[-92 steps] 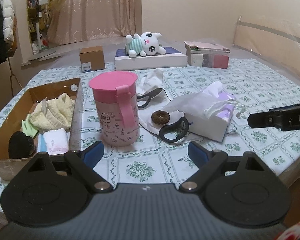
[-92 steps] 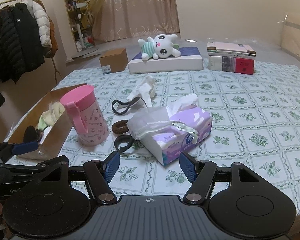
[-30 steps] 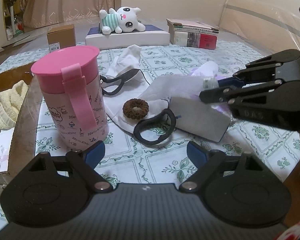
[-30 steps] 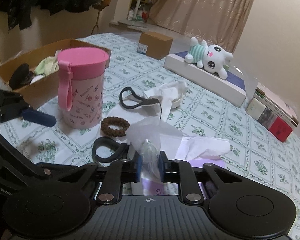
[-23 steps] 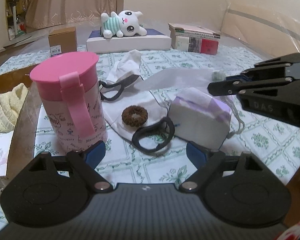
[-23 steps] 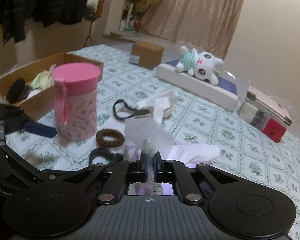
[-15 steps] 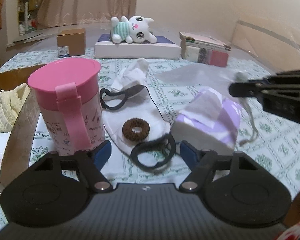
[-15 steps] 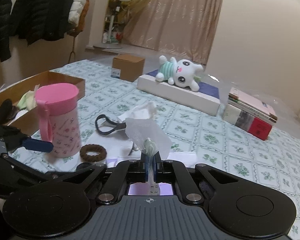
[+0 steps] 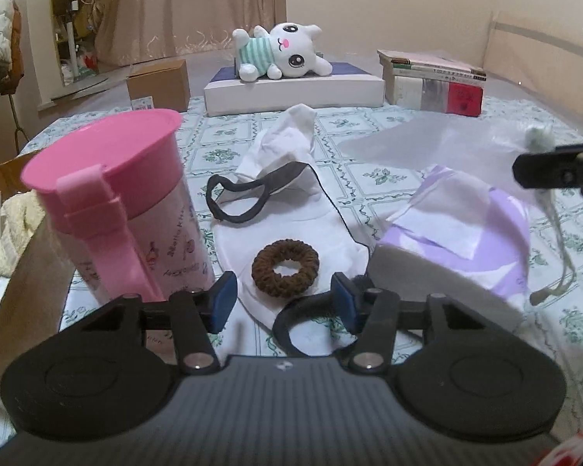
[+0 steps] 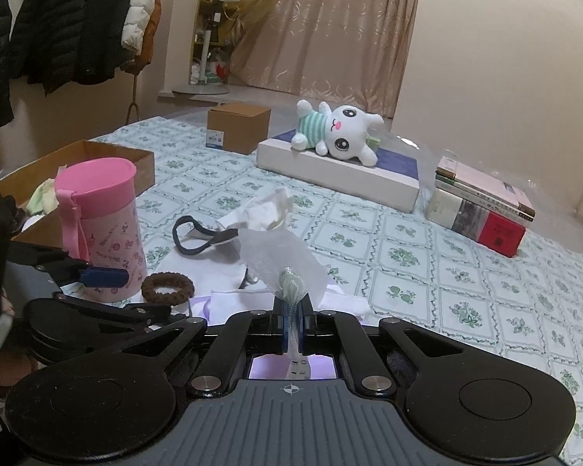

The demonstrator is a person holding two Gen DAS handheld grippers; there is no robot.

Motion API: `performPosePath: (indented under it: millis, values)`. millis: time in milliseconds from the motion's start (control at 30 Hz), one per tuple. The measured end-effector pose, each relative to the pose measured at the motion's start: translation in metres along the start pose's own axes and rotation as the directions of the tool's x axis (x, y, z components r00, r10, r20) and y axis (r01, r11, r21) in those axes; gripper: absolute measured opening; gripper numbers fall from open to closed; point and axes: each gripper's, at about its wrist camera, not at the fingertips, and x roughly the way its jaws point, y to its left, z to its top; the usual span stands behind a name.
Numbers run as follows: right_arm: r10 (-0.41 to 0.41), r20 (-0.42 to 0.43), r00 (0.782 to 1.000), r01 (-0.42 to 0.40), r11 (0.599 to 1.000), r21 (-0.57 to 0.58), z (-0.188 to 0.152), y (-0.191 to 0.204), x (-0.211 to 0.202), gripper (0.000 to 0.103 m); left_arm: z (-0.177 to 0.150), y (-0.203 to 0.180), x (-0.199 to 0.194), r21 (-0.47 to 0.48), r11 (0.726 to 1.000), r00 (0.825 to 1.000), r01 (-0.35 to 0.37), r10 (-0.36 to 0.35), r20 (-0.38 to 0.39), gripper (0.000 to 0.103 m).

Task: Organize soft objects
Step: 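Grasp the brown hair tie with the left gripper while the right gripper holds the mesh bag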

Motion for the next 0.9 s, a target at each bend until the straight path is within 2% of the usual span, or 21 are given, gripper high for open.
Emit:
performPosePath:
  millis: [233, 333, 400, 600, 700, 900]
  values:
    - [0.004, 0.003, 1.0, -0.004, 1.0, 0.013, 0.0, -0.004, 0.003, 0.004, 0.002, -0.002, 0.019, 0.034, 0.999, 1.0, -0.025, 0.025, -0.001, 0.051]
    - [0.008, -0.001, 1.0, -0.008, 1.0, 0.016, -0.002, -0.004, 0.006, 0.004, 0.003, -0.005, 0.022, 0.054, 0.998, 0.999, -0.033, 0.033, 0.004, 0.048]
    - [0.009, -0.003, 1.0, -0.009, 1.0, 0.018, -0.002, -0.004, 0.007, 0.004, 0.003, -0.006, 0.024, 0.062, 0.998, 1.0, -0.027, 0.027, 0.0, 0.039]
    - [0.009, -0.004, 1.0, -0.009, 1.0, 0.022, -0.004, -0.002, 0.004, 0.004, 0.003, -0.007, 0.022, 0.061, 0.998, 1.0, -0.02, 0.02, -0.011, 0.02]
    - [0.004, -0.001, 1.0, -0.004, 1.0, 0.028, -0.004, -0.001, 0.0, 0.004, 0.003, -0.005, 0.014, 0.05, 0.999, 1.0, -0.005, 0.005, -0.009, 0.017]
    - [-0.007, 0.012, 1.0, 0.006, 0.999, 0.041, -0.001, 0.007, -0.018, 0.004, 0.001, 0.0, -0.013, 0.025, 0.999, 1.0, 0.03, -0.03, 0.002, 0.016]
